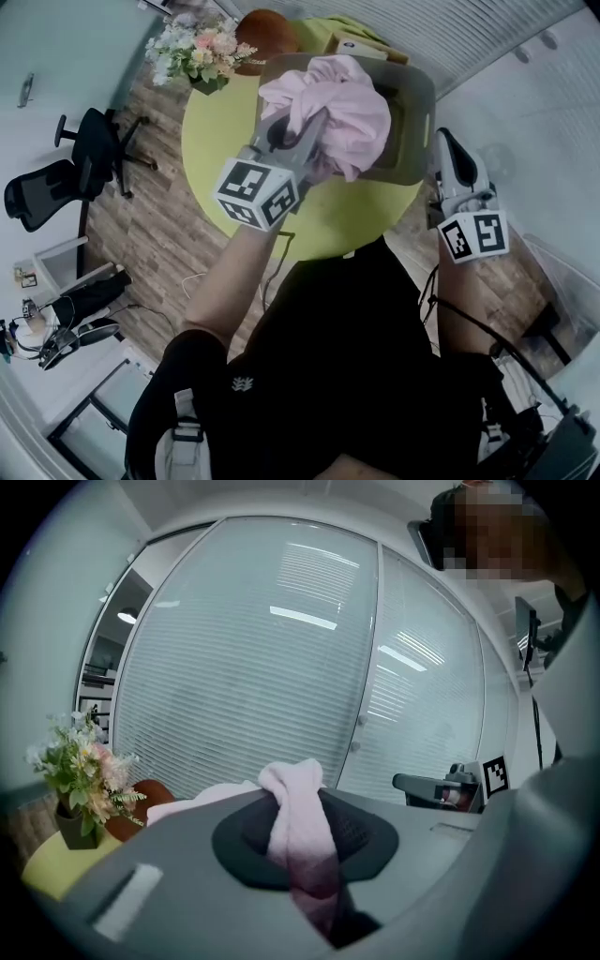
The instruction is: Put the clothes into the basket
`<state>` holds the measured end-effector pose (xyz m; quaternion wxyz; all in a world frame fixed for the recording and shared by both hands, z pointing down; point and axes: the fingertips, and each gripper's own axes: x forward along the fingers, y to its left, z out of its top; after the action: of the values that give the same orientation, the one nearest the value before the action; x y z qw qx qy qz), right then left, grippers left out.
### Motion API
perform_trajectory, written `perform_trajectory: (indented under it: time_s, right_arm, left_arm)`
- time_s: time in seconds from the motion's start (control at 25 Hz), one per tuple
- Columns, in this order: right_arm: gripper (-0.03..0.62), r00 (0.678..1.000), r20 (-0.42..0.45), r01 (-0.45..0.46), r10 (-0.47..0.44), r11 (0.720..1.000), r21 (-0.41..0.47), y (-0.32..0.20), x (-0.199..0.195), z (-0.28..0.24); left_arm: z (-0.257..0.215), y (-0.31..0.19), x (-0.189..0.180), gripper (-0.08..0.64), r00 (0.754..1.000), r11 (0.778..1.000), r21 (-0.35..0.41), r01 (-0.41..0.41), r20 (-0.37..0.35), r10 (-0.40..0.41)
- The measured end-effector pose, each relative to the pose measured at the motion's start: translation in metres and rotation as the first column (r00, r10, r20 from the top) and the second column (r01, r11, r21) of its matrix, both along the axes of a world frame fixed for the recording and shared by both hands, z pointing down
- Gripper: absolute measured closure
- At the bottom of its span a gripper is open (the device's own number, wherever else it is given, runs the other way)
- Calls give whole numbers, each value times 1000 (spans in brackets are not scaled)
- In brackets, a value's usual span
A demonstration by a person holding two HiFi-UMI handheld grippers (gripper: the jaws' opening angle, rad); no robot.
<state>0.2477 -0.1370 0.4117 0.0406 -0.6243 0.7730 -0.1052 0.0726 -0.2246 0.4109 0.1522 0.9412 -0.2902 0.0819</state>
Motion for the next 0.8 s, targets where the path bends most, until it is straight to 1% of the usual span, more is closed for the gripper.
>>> perform_trajectory:
  time_s: [0.24, 0.32, 0.48, 0.6, 0.68, 0.76, 0.8]
  right_arm:
    - [591, 1000, 11, 2, -2, 1000, -21, 1, 1, 13]
    - [591, 1000, 10, 5, -5, 1000, -25, 1, 1, 15]
    - [591, 1000, 9, 4, -4, 1000, -31, -1, 4, 19]
    - [591, 1000, 6, 11, -11, 999, -34, -3, 3, 20]
    - [591, 1000, 7, 15, -14, 999, -37, -3, 2, 22]
    - [591, 1000, 8, 15, -15, 999, -38, -3, 1, 23]
    - [591, 1000, 8, 16, -15, 999, -38, -3, 0, 22]
  left_arm:
    - [16, 0, 7, 500, 1000, 1000, -28, -4, 27, 5]
    - [17, -1, 8, 515, 1000, 1000, -23, -4, 28, 4]
    - [30, -5, 9, 520, 998, 999, -38, 17, 62, -14]
    - [33, -6, 8, 520, 995, 1000, -14, 25, 97, -23]
    - [36, -5, 9, 501, 990, 1000, 11, 17, 141, -19]
    - [46, -2, 7, 440, 983, 1000, 5, 17, 182, -17]
    - [52, -1, 5, 425, 980, 1000, -6, 19, 199, -17]
